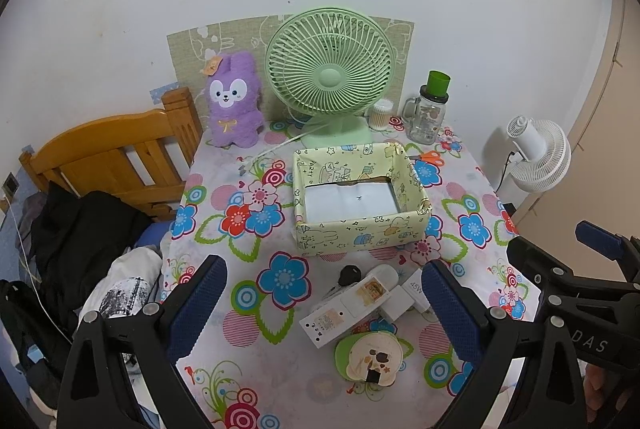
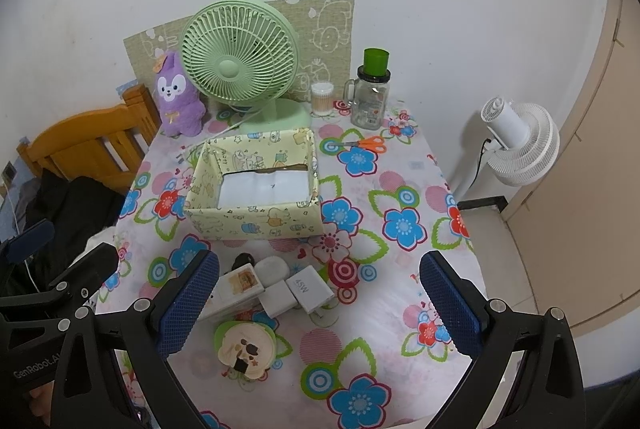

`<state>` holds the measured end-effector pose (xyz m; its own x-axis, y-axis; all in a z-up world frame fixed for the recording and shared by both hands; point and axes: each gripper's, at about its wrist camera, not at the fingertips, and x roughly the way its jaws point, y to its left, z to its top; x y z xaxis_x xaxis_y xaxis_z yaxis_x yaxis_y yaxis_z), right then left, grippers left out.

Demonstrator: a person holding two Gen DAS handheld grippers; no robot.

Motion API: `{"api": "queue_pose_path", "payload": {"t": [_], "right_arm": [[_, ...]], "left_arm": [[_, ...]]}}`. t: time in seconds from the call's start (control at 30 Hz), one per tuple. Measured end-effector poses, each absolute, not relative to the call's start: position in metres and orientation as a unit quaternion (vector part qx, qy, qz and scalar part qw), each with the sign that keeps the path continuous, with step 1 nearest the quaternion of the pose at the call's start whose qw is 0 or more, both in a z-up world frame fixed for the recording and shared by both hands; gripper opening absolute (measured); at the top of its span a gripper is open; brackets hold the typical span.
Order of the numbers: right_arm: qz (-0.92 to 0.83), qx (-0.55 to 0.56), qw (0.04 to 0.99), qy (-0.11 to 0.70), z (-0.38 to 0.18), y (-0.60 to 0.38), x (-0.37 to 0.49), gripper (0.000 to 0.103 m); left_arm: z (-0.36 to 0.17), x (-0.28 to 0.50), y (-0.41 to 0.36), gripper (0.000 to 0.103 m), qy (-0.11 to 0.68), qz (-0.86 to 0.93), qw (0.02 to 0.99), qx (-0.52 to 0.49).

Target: Organize rigid objects

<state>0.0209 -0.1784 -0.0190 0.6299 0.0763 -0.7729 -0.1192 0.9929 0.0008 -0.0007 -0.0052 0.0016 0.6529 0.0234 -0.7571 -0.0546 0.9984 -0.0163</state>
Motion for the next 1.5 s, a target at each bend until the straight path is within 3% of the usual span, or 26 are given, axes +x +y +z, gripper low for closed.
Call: {"api": "queue_pose_path", "payload": {"t": [1.5], "right_arm": [[0.054, -0.024, 0.902, 0.429, -0.0149, -0.1755, 0.0218, 0.102]], "left_arm": [[0.0010, 0.0030, -0.0046, 0.099, 0.417, 0.018, 0.909, -0.014]]}}
